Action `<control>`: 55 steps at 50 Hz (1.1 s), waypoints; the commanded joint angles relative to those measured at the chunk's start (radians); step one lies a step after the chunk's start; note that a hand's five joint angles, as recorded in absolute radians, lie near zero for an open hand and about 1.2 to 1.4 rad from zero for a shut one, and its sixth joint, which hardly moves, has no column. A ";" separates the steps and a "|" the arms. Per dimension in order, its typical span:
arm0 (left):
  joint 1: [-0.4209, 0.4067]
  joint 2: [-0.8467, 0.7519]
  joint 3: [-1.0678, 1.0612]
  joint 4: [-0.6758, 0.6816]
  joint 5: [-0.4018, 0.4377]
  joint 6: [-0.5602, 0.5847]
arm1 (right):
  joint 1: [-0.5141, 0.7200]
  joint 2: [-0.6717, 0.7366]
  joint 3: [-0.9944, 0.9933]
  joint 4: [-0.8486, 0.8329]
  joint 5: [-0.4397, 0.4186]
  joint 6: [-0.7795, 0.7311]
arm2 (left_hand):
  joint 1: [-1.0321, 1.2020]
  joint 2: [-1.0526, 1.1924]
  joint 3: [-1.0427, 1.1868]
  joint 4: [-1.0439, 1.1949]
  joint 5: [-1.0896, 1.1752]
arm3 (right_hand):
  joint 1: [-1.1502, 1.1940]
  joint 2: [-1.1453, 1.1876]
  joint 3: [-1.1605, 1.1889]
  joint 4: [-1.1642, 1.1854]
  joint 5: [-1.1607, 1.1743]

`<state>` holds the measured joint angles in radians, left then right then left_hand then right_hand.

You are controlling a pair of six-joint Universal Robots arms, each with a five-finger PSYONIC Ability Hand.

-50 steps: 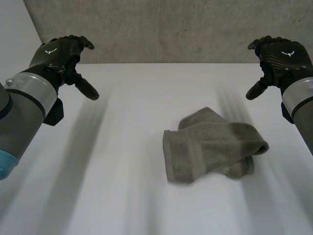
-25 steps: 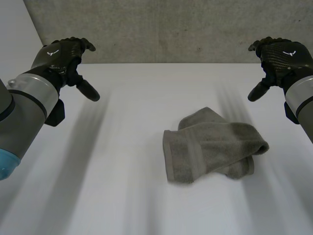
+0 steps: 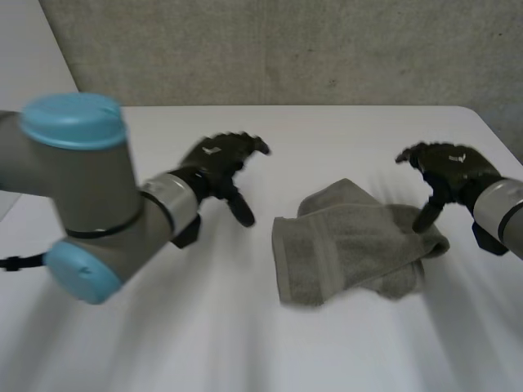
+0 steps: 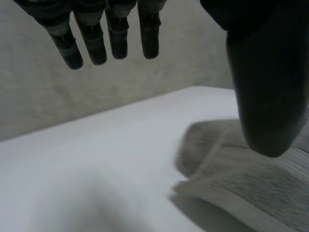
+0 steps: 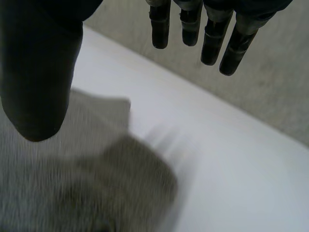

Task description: Fold the towel.

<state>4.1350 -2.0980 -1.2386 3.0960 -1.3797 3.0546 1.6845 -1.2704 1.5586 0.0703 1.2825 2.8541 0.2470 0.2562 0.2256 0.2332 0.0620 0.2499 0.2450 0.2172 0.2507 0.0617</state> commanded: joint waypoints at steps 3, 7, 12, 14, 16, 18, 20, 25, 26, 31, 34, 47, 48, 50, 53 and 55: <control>-0.088 -0.197 0.125 0.001 0.039 0.001 | -0.043 0.124 0.008 -0.007 -0.006 -0.044 | -0.022 -0.031 -0.051 -0.059 -0.011 | -0.075 -0.070 -0.043 -0.076 -0.062; -0.104 -0.237 0.140 0.001 0.051 0.001 | -0.045 0.157 0.008 -0.011 -0.005 -0.061 | -0.010 -0.019 -0.051 -0.059 0.000 | -0.075 -0.070 -0.043 -0.076 -0.062; -0.128 -0.264 0.142 -0.004 0.060 0.004 | -0.048 0.169 0.004 -0.026 0.003 -0.085 | 0.034 0.025 -0.051 -0.059 0.044 | -0.075 -0.070 -0.043 -0.076 -0.062; -0.142 -0.272 0.137 -0.007 0.059 0.029 | -0.051 0.164 0.008 -0.029 0.003 -0.085 | 0.224 0.214 -0.051 -0.059 0.234 | -0.075 -0.070 -0.043 -0.076 -0.062; -0.148 -0.273 0.134 -0.008 0.048 0.053 | -0.052 0.158 0.011 -0.029 0.003 -0.085 | 0.356 0.346 -0.051 -0.059 0.366 | -0.075 -0.070 -0.043 -0.076 -0.062; -0.154 -0.281 0.137 -0.010 0.015 0.111 | -0.054 0.145 0.012 -0.029 0.004 -0.084 | 0.742 0.733 -0.051 -0.059 0.753 | -0.075 -0.070 -0.043 -0.076 -0.062; -0.153 -0.281 0.140 -0.011 -0.025 0.136 | -0.054 0.137 0.014 -0.029 0.004 -0.084 | 0.899 0.889 -0.051 -0.059 0.909 | -0.075 -0.070 -0.043 -0.076 -0.062; -0.150 -0.264 0.142 -0.008 -0.167 0.191 | -0.060 0.121 0.015 -0.027 0.006 -0.084 | 1.149 1.140 -0.051 -0.059 1.160 | -0.075 -0.070 -0.043 -0.076 -0.062; -0.144 -0.257 0.142 -0.008 -0.198 0.206 | -0.060 0.114 0.020 -0.026 0.006 -0.084 | 1.149 1.140 -0.051 -0.059 1.160 | -0.075 -0.070 -0.043 -0.076 -0.062; -0.128 -0.195 0.120 -0.010 -0.217 0.219 | -0.060 0.069 0.026 -0.026 0.006 -0.071 | 1.149 1.140 -0.051 -0.059 1.160 | -0.075 -0.070 -0.043 -0.076 -0.062; -0.104 -0.145 0.071 -0.010 -0.216 0.220 | -0.059 0.030 0.032 -0.029 0.006 -0.065 | 1.149 1.140 -0.051 -0.059 1.160 | -0.075 -0.070 -0.043 -0.076 -0.062; 0.071 0.125 -0.180 -0.005 -0.211 0.228 | -0.028 0.010 0.070 -0.043 0.001 -0.055 | 1.149 1.140 -0.051 -0.059 1.160 | -0.075 -0.070 -0.043 -0.076 -0.062; 0.111 0.150 -0.208 -0.005 -0.203 0.245 | -0.014 0.016 0.075 -0.049 0.001 -0.055 | 1.149 1.140 -0.051 -0.059 1.160 | -0.075 -0.070 -0.043 -0.076 -0.062; 0.149 0.171 -0.235 -0.005 -0.188 0.275 | 0.001 0.017 0.078 -0.053 0.001 -0.055 | 1.149 1.140 -0.051 -0.059 1.160 | -0.075 -0.070 -0.043 -0.076 -0.062; 0.221 0.199 -0.300 -0.002 -0.144 0.355 | 0.026 0.017 0.086 -0.058 0.003 -0.056 | 1.149 1.140 -0.051 -0.059 1.160 | -0.075 -0.070 -0.043 -0.076 -0.062; 0.253 0.211 -0.336 0.001 -0.122 0.390 | 0.032 0.017 0.087 -0.058 0.003 -0.056 | 1.149 1.140 -0.051 -0.059 1.160 | -0.075 -0.070 -0.043 -0.076 -0.062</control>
<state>4.2725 -1.9346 -1.4711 3.0918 -1.5640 3.3350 1.6805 -1.2577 1.6362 0.0201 1.2844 2.7994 1.2694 1.2807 0.2256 0.2332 1.1512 0.2498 0.2450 0.2172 0.2507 0.0617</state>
